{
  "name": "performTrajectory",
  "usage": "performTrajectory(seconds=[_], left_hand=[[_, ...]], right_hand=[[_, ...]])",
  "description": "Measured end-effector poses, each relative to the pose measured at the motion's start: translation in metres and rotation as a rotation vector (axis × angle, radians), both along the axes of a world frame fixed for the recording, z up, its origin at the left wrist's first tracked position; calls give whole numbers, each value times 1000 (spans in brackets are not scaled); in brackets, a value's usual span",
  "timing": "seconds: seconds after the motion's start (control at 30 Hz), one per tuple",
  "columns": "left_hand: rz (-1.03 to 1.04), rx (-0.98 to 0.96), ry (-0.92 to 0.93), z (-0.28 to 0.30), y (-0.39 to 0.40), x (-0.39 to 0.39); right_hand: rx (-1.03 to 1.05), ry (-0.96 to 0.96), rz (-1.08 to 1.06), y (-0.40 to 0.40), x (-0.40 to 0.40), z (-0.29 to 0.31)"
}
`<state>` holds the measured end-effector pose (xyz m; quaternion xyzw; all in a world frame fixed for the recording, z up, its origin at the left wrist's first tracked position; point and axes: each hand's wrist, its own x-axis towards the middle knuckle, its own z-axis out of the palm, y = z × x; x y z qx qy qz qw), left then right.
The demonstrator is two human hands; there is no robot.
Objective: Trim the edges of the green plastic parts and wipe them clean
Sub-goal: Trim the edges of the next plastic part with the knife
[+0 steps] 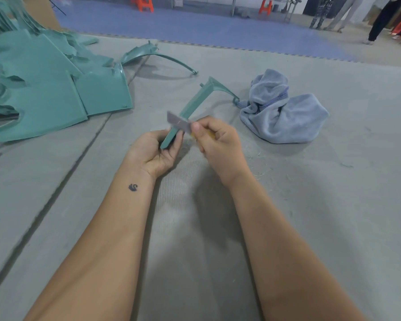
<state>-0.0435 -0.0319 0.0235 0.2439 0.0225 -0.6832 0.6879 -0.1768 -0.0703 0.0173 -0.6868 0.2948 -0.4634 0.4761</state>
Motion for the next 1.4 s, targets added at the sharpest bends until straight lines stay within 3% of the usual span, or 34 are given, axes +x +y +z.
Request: performTrajectory(seconds=[0.17, 0.3, 0.53, 0.67, 0.83, 1.2, 1.4], left_hand=[[-46, 34, -47, -3, 2, 2], [-49, 2, -66, -3, 2, 0], [99, -126, -194, -4, -3, 1], [195, -156, -255, -6, -5, 3], [224, -188, -440, -8, -8, 1], [187, -237, -659, -8, -10, -7], [198, -225, -630, -9, -11, -6]], right_hand=[[154, -336, -202, -20, -21, 4], [239, -436, -317, -29, -33, -1], [354, -435, -251, -23, -23, -1], [288, -364, -232, -16, -16, 0], [268, -282, -226, -8, -2, 0], [259, -161, -303, -11, 3, -5], [376, -345, -302, -17, -8, -2]])
